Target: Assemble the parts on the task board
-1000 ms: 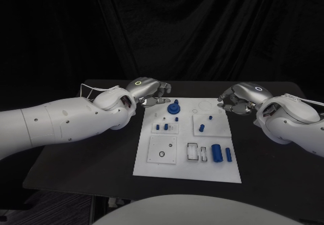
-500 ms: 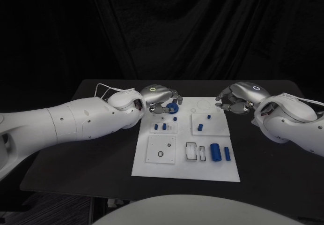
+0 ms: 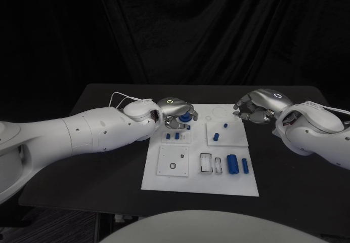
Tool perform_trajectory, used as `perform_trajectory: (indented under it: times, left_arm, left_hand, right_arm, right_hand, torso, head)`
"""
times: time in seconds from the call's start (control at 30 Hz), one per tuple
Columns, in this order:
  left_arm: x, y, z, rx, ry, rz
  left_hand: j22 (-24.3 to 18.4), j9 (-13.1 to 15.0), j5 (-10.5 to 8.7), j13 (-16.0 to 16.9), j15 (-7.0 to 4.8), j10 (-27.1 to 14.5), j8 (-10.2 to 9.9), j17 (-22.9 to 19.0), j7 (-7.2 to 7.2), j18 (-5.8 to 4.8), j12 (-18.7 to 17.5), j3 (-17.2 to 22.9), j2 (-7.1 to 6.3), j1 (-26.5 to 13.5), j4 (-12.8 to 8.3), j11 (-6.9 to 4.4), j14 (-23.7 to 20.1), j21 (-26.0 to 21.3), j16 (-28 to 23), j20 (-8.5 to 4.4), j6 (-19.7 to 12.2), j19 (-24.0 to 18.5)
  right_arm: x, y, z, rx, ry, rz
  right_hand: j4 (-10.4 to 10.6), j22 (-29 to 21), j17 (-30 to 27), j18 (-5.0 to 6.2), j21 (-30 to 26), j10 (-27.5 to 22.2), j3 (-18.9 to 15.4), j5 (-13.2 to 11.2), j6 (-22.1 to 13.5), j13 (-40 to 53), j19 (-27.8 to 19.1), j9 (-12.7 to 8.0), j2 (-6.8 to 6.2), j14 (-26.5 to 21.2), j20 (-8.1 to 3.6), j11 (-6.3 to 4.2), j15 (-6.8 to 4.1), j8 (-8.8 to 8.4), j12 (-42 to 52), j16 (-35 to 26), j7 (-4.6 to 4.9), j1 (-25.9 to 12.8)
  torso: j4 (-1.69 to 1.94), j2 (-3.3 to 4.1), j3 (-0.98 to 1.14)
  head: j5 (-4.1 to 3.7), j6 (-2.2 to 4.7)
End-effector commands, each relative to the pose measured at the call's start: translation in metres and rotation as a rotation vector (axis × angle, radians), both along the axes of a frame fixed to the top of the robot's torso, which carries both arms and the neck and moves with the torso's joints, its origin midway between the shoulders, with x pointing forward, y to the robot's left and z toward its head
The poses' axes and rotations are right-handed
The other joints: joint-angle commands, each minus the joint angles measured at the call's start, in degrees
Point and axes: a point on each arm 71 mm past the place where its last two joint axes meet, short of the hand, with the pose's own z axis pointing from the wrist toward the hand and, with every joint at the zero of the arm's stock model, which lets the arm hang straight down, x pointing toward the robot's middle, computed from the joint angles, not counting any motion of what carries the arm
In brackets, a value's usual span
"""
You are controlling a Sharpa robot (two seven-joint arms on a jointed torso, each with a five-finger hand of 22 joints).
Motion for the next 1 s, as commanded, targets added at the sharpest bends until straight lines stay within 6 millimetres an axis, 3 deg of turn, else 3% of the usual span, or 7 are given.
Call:
perform_trajectory:
  times: [0.03, 0.17, 0.33, 0.4, 0.6, 0.83, 1.0]
  left_arm:
    - [-0.001, -0.003, -0.007, 0.033, 0.043, -0.009]
    - [-0.001, -0.004, -0.01, 0.035, 0.049, -0.011]
    - [-0.001, -0.005, -0.013, 0.039, 0.055, -0.015]
    - [0.0, -0.006, -0.014, 0.042, 0.057, -0.013]
    - [0.001, -0.006, -0.017, 0.045, 0.06, -0.006]
    - [0.003, -0.005, -0.019, 0.049, 0.059, 0.007]
    - [0.004, -0.005, -0.019, 0.044, 0.052, 0.002]
  left_hand:
    - [10.1, -1.4, -0.71, -0.7, 0.16, 0.5, -0.2, 3.5, 0.26, -0.64, 0.2, 0.2, -0.34, -1.1, 0.2, 0.04, 0.0, 0.1, -0.1, 0.05, 0.9, 0.2]
    - [10.2, -2.3, -1.33, -1.2, 0.1, 1.1, -0.1, 3.7, 0.39, -0.7, 0.4, 0.4, -0.15, -1.5, 0.0, -0.05, 0.2, 0.4, 0.0, 0.06, 1.4, 0.5]
    - [10.3, -3.7, 0.96, -2.3, -0.08, 2.3, 0.0, 3.7, 0.36, -0.75, 0.3, 1.3, 0.09, -2.3, -0.2, -0.14, 0.4, 0.6, 0.1, -0.06, 2.5, 0.7]
    - [10.4, -4.5, 2.97, -3.0, -0.41, 3.1, 0.0, 3.8, -0.42, -0.81, 0.2, 2.4, 0.14, -2.3, -0.7, -0.42, 0.6, 1.0, 0.2, -0.27, 3.5, 1.0]
    - [10.5, -5.5, 5.3, -4.0, -0.61, 4.1, 0.1, 3.6, -0.37, -0.88, -0.2, 4.4, 0.31, -1.9, -2.0, -0.55, 0.6, 1.3, 0.2, -0.54, 4.8, 1.2]
    - [10.6, -6.0, 6.14, -4.6, -0.78, 5.8, 0.3, 3.6, 0.03, -1.02, -0.1, 5.9, 0.58, -2.0, -2.9, -0.74, 0.8, 2.0, 0.3, -0.73, 6.4, 1.7]
    - [10.7, -6.0, 5.52, -5.2, -1.23, 7.4, 0.9, 3.5, 0.43, -1.06, -0.1, 6.7, 0.86, -2.5, -3.6, -1.1, 0.9, 2.2, 0.3, -0.97, 8.4, 1.9]
  right_arm:
    - [-0.001, 0.0, 0.0, 0.004, -0.005, -0.002]
    - [-0.001, 0.0, 0.0, 0.004, -0.004, -0.003]
    - [-0.001, 0.001, 0.0, 0.003, -0.002, -0.001]
    - [-0.001, 0.001, 0.0, 0.002, 0.0, -0.001]
    - [-0.002, 0.001, 0.0, 0.002, 0.001, -0.002]
    - [-0.001, 0.001, -0.001, 0.0, 0.003, -0.004]
    - [-0.001, 0.001, -0.001, -0.002, 0.004, -0.005]
  right_hand:
    - [0.1, 10.1, 8.0, 1.06, 0.0, 2.0, 0.3, 0.3, 0.5, 10.8, 0.1, -0.1, -0.02, 4.3, 0.4, 0.31, 0.39, -0.33, -0.1, -0.1, 0.08, 0.0]
    - [0.1, 10.1, 8.0, 1.06, 0.0, 2.0, 0.3, 0.3, 0.5, 10.8, 0.1, -0.1, -0.02, 4.3, 0.4, 0.31, 0.39, -0.33, -0.1, -0.1, 0.08, 0.0]
    - [0.2, 10.1, 7.9, 1.06, 0.0, 1.9, 0.3, 0.4, 0.5, 10.7, 0.1, -0.1, -0.04, 4.3, 0.39, 0.29, 0.38, -0.34, -0.2, -0.2, 0.06, 0.0]
    - [0.2, 10.1, 7.9, 1.06, 0.0, 1.9, 0.3, 0.4, 0.5, 10.7, 0.1, -0.1, -0.04, 4.3, 0.39, 0.29, 0.38, -0.34, -0.2, -0.2, 0.06, 0.0]
    - [0.2, 10.0, 7.9, 1.08, -0.1, 1.9, 0.3, 0.4, 0.5, 10.7, 0.1, -0.1, -0.06, 4.3, 0.39, 0.28, 0.37, -0.34, -0.2, -0.2, 0.06, -0.1]
    - [0.2, 10.0, 7.9, 1.08, -0.1, 1.9, 0.3, 0.4, 0.5, 10.7, 0.1, -0.1, -0.06, 4.3, 0.39, 0.28, 0.37, -0.34, -0.2, -0.2, 0.06, -0.1]
    - [0.2, 10.0, 7.9, 1.08, -0.1, 1.9, 0.3, 0.4, 0.5, 10.7, 0.1, -0.1, -0.06, 4.3, 0.39, 0.28, 0.37, -0.34, -0.2, -0.2, 0.06, -0.1]
  torso:
    - [-0.14, 0.32, -0.14]
    - [-0.12, 0.25, -0.09]
    - [-0.07, 0.29, -0.18]
    - [-0.15, 0.22, -0.09]
    - [-0.07, 0.15, -0.07]
    - [-0.12, 0.16, -0.07]
    - [-0.08, 0.17, -0.07]
  head:
    - [-0.06, -0.01]
    - [-0.09, -0.01]
    - [-0.12, -0.01]
    - [-0.11, -0.01]
    - [-0.51, -0.01]
    - [-0.45, -0.01]
    - [-0.53, -0.01]
